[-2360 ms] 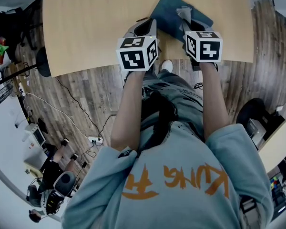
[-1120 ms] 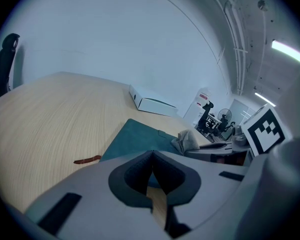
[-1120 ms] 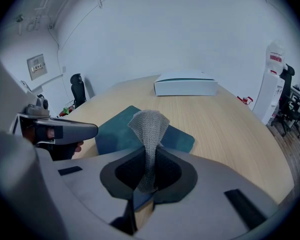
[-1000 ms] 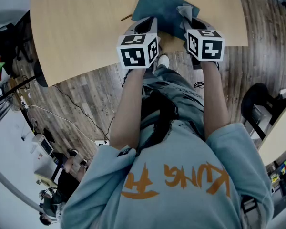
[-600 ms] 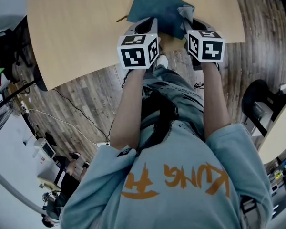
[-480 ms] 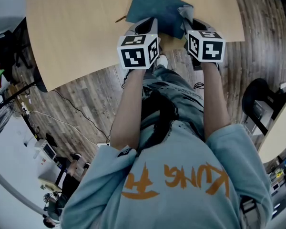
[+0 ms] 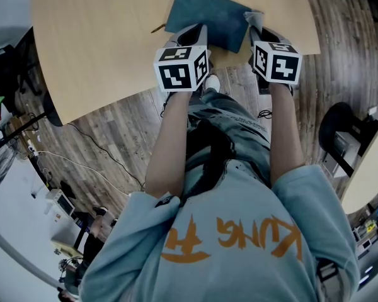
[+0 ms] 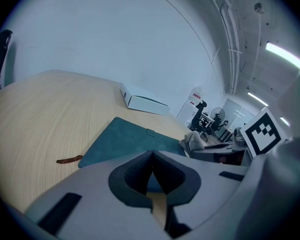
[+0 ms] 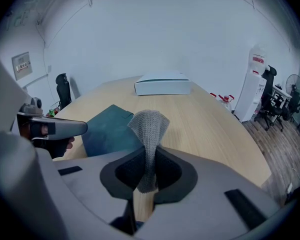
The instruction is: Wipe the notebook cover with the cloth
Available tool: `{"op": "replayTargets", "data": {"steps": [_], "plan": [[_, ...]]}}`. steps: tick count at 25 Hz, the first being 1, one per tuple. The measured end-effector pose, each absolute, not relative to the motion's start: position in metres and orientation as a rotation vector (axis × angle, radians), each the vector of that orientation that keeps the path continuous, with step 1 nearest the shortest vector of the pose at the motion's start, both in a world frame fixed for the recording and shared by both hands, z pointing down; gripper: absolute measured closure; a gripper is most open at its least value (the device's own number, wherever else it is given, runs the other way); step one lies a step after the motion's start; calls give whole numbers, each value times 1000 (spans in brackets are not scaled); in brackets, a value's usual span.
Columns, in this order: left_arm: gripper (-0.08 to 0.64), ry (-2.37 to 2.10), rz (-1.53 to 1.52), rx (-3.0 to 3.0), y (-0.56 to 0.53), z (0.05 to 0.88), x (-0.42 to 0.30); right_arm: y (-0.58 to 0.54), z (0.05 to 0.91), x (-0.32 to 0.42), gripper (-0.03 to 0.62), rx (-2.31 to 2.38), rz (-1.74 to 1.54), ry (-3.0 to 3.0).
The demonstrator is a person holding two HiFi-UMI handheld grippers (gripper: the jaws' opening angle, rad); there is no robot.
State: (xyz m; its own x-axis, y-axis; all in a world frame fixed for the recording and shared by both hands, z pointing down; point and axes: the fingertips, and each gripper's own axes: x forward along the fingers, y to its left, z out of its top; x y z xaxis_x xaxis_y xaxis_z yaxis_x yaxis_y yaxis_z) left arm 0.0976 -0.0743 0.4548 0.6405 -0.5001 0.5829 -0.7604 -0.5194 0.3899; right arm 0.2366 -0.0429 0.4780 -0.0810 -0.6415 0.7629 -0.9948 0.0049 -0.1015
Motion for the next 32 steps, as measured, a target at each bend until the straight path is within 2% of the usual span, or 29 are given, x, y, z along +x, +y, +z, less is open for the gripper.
{"op": "replayTargets", "data": {"steps": [32], "plan": [[543, -1173, 413, 2151, -160, 426, -9, -157, 442, 114, 561, 1504, 743, -2001]]}}
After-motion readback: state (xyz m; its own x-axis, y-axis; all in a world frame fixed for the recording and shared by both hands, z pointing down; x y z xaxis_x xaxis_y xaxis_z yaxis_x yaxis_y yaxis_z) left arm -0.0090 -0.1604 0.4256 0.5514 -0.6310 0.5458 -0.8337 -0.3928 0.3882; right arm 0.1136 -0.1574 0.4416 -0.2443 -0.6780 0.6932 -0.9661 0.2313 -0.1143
